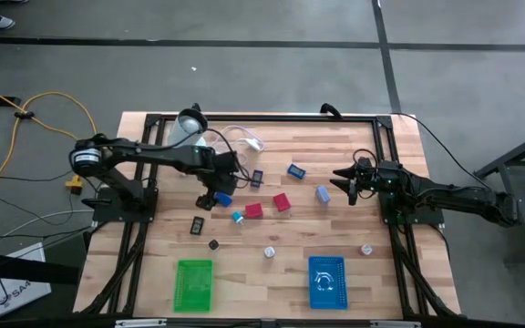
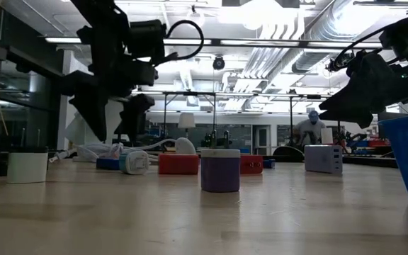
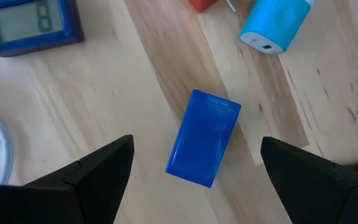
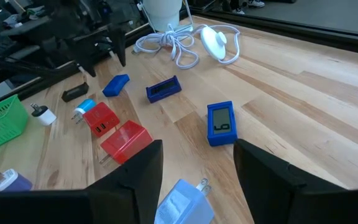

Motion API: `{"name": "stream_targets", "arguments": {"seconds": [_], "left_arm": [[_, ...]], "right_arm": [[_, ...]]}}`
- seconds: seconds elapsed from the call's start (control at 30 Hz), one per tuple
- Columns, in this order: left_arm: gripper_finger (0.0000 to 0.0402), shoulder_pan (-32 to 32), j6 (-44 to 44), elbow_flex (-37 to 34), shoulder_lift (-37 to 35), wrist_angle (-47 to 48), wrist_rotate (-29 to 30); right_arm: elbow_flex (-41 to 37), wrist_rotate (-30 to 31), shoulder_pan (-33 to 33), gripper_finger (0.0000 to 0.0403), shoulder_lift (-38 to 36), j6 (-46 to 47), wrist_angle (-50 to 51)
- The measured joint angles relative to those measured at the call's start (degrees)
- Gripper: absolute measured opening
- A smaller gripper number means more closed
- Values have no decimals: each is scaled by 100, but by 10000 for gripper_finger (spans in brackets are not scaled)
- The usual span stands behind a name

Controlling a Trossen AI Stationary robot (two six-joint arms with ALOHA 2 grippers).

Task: Pick & Place Office items
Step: Put the left blue digital clock into the green bin

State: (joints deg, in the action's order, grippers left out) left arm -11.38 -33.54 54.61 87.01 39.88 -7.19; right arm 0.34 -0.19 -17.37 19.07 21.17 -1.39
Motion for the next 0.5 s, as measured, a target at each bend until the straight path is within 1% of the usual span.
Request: {"name": "stream_targets", "arguments": {"seconds": [0.27, 0.5], "left_arm": [[344, 58, -63, -9, 233, -6, 151], [344, 107, -17, -8, 664, -84, 156]], "right_arm": [[-2, 2, -2, 184, 0, 0, -4], [-1, 0, -1, 184, 0, 0, -7]]}}
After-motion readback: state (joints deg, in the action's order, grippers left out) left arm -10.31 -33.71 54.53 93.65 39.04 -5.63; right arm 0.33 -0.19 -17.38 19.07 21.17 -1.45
